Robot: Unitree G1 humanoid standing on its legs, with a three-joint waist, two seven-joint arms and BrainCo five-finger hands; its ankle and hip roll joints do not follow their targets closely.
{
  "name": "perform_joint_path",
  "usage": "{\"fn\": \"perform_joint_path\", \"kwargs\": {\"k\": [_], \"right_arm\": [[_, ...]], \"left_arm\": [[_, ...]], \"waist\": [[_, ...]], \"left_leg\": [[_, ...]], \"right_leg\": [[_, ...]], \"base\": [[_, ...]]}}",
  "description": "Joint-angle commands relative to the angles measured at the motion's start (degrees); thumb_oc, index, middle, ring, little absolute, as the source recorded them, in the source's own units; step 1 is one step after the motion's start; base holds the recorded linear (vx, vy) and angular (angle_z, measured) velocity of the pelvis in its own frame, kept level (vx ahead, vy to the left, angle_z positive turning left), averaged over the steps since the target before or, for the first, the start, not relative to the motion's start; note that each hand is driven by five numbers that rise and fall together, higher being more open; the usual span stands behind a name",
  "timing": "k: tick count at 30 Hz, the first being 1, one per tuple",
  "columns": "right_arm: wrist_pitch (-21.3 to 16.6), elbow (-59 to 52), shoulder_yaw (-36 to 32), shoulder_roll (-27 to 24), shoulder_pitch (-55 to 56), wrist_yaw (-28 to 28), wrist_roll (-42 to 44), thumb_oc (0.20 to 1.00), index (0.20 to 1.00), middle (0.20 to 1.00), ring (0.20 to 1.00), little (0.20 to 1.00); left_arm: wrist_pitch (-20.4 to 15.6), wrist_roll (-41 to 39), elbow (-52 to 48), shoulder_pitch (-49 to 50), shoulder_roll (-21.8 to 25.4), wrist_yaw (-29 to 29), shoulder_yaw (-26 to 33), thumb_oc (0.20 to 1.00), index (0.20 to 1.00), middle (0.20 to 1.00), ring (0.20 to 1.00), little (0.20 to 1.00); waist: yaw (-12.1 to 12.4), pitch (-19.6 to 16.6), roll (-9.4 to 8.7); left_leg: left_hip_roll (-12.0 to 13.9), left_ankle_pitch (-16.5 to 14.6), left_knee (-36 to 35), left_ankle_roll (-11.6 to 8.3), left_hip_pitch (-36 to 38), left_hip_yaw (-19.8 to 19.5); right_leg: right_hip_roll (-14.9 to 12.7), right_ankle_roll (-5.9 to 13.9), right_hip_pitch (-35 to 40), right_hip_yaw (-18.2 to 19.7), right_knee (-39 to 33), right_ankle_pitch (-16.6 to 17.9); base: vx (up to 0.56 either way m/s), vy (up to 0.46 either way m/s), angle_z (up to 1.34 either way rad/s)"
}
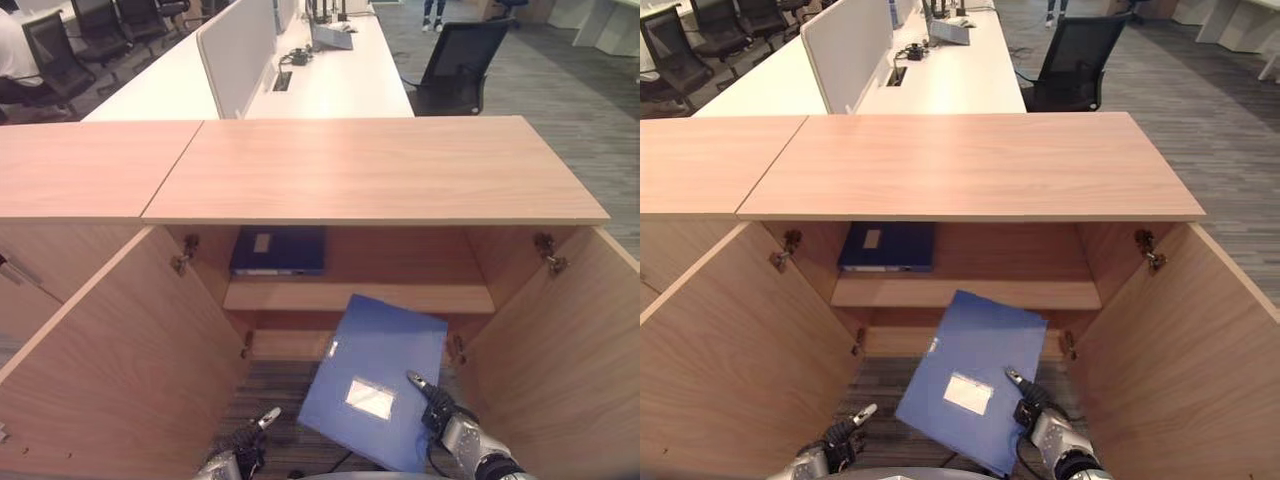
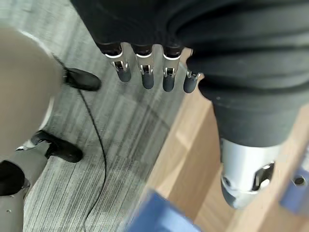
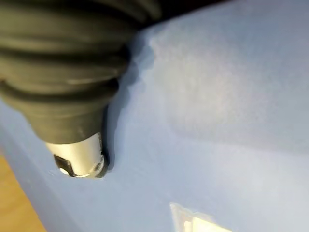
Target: Put the empty folder in the office cabinet
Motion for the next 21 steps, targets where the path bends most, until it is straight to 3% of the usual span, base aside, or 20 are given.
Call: {"fn": "perform_joint_path", "kwargs": {"k": [1,2,3,4,6,7,10,12,18,21], "right_arm": [[-0.09,-2.18,2.88,2.62,0.90,-0.95,4.74,0.200,0.200,0.200,0.200,0.200],[-0.33,-3.35,2.78,2.46,0.87,-1.15,5.43,0.200,0.200,0.200,0.200,0.200],[-0.75,-4.60,2.80,2.19,0.66,-1.52,6.13,0.200,0.200,0.200,0.200,0.200],[-0.88,-4.65,2.86,2.13,0.63,-1.60,6.44,0.200,0.200,0.200,0.200,0.200],[-0.72,-5.33,3.25,1.75,0.50,-1.47,6.25,0.200,0.200,0.200,0.200,0.200],[-0.72,-5.22,3.30,1.77,0.62,-1.39,6.24,0.200,0.200,0.200,0.200,0.200],[-0.81,-5.37,3.53,1.38,1.03,-0.87,6.12,0.200,0.200,0.200,0.200,0.200],[-0.67,-5.26,3.86,1.36,1.87,-0.05,5.68,0.200,0.200,0.200,0.200,0.200],[-0.78,-8.08,4.54,1.23,3.40,3.11,5.14,0.200,0.200,0.200,0.200,0.200],[-1.24,-9.39,5.30,0.67,3.02,7.10,5.83,0.200,0.200,0.200,0.200,0.200]], "left_arm": [[-1.63,-4.25,-2.10,-2.49,0.45,1.72,0.92,1.000,1.000,1.000,1.000,1.000],[-1.78,-4.88,-2.48,-2.58,0.37,2.10,1.11,1.000,1.000,1.000,1.000,1.000],[-1.85,-5.84,-2.93,-2.44,0.03,2.70,1.29,1.000,1.000,1.000,1.000,1.000],[-1.85,-5.89,-3.22,-2.27,-0.10,2.76,1.24,1.000,1.000,1.000,1.000,1.000],[-1.56,-6.12,-3.24,-1.73,0.05,2.90,1.61,1.000,1.000,1.000,1.000,1.000],[-1.51,-6.14,-3.06,-1.46,-0.15,2.91,1.71,1.000,1.000,1.000,1.000,1.000],[-1.82,-6.01,-4.40,-0.69,-0.16,2.45,0.89,1.000,1.000,1.000,1.000,1.000],[-1.76,-5.20,-5.66,0.40,0.35,1.73,0.77,1.000,1.000,1.000,1.000,1.000],[-2.19,-3.67,-5.31,2.13,0.40,0.88,1.62,1.000,1.000,1.000,1.000,1.000],[-2.37,-1.98,-3.03,3.77,0.43,-0.73,2.38,1.000,1.000,1.000,1.000,1.000]], "waist": [[-0.49,3.72,-2.59],[-0.31,4.39,-2.74],[-0.25,4.94,-2.72],[-0.16,4.94,-2.68],[0.37,4.70,-2.68],[0.41,4.49,-2.29],[0.63,4.33,-1.05],[0.69,3.63,-0.27],[0.15,2.36,0.35],[0.69,2.41,0.84]], "left_leg": [[2.33,-1.48,11.43,-2.35,-7.79,-0.51],[2.48,-1.43,14.61,-2.43,-10.01,-0.46],[2.95,0.80,17.67,-2.01,-13.18,0.59],[3.05,0.22,17.62,-2.23,-14.04,0.91],[1.70,0.98,15.54,-1.90,-16.78,1.02],[1.19,2.79,13.50,-1.45,-17.11,1.16],[0.66,4.74,9.23,-1.94,-17.65,1.31],[0.41,5.02,4.71,-1.64,-15.29,1.90],[-1.65,3.71,1.14,-0.15,-11.25,3.71],[-3.46,0.89,0.49,2.54,-10.26,5.60]], "right_leg": [[-0.76,0.19,1.28,2.31,2.50,-5.82],[-0.91,-0.14,1.11,1.90,2.81,-6.12],[-1.00,-0.51,1.12,1.18,2.87,-6.49],[-0.92,-0.27,1.91,1.37,2.54,-7.32],[-1.25,0.09,1.89,1.50,2.35,-7.39],[-1.27,0.04,1.23,1.19,2.31,-6.77],[-0.81,0.45,1.93,1.40,1.70,-7.18],[-0.51,0.87,2.55,1.80,1.07,-7.39],[-2.70,2.76,3.37,2.72,1.09,-7.46],[-6.36,5.31,0.21,3.96,6.52,-7.06]], "base": [[-0.16,-0.133,0.09],[-0.06,-0.069,0.11],[0.06,-0.053,0.13],[0.12,-0.012,0.14],[0.11,0.060,0.08],[0.07,0.119,-0.07],[0.11,0.133,-0.06],[0.19,0.195,-0.03],[0.15,0.195,-0.27],[0.16,0.334,-0.14]]}}
